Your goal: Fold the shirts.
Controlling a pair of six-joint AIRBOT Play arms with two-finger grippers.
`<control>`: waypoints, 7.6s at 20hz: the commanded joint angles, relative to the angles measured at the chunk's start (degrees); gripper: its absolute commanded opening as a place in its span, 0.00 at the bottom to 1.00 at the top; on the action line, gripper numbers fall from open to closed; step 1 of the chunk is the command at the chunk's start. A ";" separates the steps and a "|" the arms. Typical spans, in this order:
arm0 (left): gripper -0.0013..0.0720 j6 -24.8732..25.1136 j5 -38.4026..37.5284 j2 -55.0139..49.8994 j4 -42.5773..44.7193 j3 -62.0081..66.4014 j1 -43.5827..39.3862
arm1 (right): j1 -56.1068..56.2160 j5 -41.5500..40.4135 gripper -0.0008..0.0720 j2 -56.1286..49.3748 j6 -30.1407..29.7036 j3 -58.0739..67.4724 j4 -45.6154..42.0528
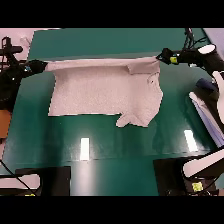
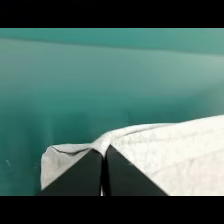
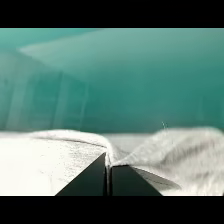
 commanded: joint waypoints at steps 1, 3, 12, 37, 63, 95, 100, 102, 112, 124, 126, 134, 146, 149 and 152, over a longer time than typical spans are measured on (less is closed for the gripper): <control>0.05 0.81 -0.61 -2.01 8.09 -0.28 0.07 | -0.11 3.85 0.03 -1.57 -0.13 -1.68 -1.03; 0.05 -1.01 -0.66 -3.30 12.63 -0.37 0.07 | 0.42 3.82 0.03 -1.49 -0.20 -4.72 -1.03; 0.05 -7.45 -5.46 -6.78 21.20 -0.37 0.07 | 0.26 1.29 0.03 2.21 -1.03 -14.75 -1.03; 0.97 -28.28 -35.06 0.48 27.82 -16.00 13.62 | -14.21 11.08 0.74 32.70 -3.15 -43.10 -2.25; 0.05 -18.69 -40.79 0.63 12.94 -19.63 13.62 | 7.37 2.01 0.28 28.81 -1.40 -60.59 10.23; 0.05 -5.70 19.67 -6.34 13.73 -6.03 -8.15 | -0.46 6.29 0.03 -11.17 1.44 3.32 8.57; 0.76 -6.23 18.73 -5.38 13.81 -3.10 -7.50 | -2.73 6.84 0.63 -9.25 0.66 3.32 8.41; 0.76 -9.64 9.77 -4.87 14.51 1.66 -6.60 | -5.31 7.76 0.63 -6.91 -0.20 3.32 7.87; 0.04 -29.75 -4.35 -8.76 19.37 7.85 -22.45 | -12.07 22.45 0.88 -6.67 0.76 3.26 4.96; 0.04 -48.70 -6.86 -25.22 21.16 24.92 -36.28 | -12.07 21.46 0.88 -7.61 0.52 3.26 -0.79; 0.04 -51.84 -8.07 -25.66 24.76 24.85 -36.33 | -12.07 22.34 0.88 -9.29 0.46 3.26 -0.15; 0.04 -55.95 -9.42 -25.66 29.68 24.85 -36.30 | -5.99 20.26 0.88 -15.37 -0.96 3.26 2.58; 0.04 -56.94 -11.06 -25.68 29.68 24.85 -37.20 | -0.42 17.81 0.03 -4.66 0.09 3.26 2.56; 0.04 -56.92 -10.60 -25.94 29.64 24.87 -40.28 | -0.39 19.26 0.03 1.44 1.62 3.26 2.60; 0.04 -56.98 -10.01 -26.91 29.42 24.92 -44.19 | -0.02 20.57 0.03 7.19 2.97 3.26 2.64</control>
